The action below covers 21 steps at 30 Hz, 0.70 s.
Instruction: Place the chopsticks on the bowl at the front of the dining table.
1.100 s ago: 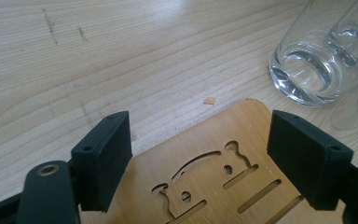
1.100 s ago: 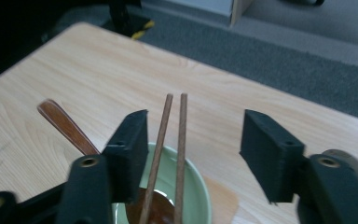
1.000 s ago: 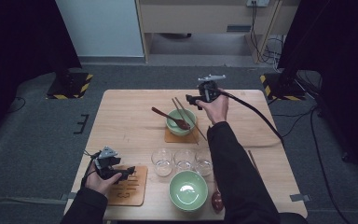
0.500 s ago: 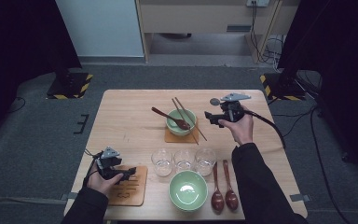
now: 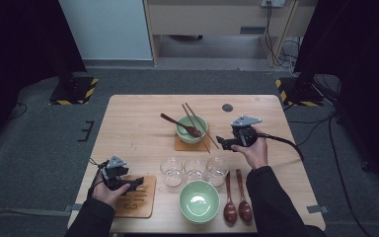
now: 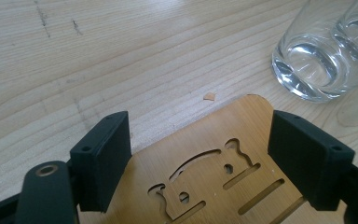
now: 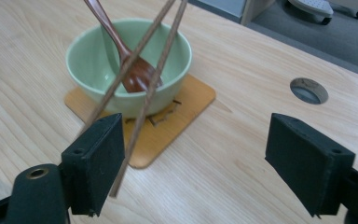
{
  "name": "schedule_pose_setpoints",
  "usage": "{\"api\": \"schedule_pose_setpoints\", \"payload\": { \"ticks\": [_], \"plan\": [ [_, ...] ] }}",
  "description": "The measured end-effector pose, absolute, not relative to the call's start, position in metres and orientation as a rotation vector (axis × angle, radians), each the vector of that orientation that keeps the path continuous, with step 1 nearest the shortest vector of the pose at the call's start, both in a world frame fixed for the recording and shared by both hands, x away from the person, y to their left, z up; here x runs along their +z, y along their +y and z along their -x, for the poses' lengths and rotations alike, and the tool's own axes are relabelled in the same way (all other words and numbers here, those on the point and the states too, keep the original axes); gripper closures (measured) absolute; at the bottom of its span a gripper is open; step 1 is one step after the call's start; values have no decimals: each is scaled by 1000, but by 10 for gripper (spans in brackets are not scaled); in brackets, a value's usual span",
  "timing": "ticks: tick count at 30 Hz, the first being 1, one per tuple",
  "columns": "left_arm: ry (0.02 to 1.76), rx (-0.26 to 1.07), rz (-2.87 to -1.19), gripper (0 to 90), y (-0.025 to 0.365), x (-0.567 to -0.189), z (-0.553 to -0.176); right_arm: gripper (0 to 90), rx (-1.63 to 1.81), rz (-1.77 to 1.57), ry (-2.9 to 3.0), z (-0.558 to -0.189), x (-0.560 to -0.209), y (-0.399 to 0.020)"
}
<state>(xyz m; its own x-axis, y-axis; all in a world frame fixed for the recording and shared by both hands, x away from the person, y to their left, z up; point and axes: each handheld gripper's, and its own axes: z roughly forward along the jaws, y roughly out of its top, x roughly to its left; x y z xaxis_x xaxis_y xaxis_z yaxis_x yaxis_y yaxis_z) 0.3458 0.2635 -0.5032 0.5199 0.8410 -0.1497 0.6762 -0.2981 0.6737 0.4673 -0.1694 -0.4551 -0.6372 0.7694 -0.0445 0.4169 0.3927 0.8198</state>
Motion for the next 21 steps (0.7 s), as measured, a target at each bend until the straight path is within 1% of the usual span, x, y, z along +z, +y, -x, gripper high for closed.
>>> {"api": "schedule_pose_setpoints", "payload": {
  "ticks": [5,21],
  "plan": [
    [1231,302,-2060,209,263,-503,-346,190,1138,-1043,2230,-465,-464,-174],
    [1227,301,-2062,210,263,-503,-346,189,1037,-1009,2302,-467,-473,-169]
  ]
}}
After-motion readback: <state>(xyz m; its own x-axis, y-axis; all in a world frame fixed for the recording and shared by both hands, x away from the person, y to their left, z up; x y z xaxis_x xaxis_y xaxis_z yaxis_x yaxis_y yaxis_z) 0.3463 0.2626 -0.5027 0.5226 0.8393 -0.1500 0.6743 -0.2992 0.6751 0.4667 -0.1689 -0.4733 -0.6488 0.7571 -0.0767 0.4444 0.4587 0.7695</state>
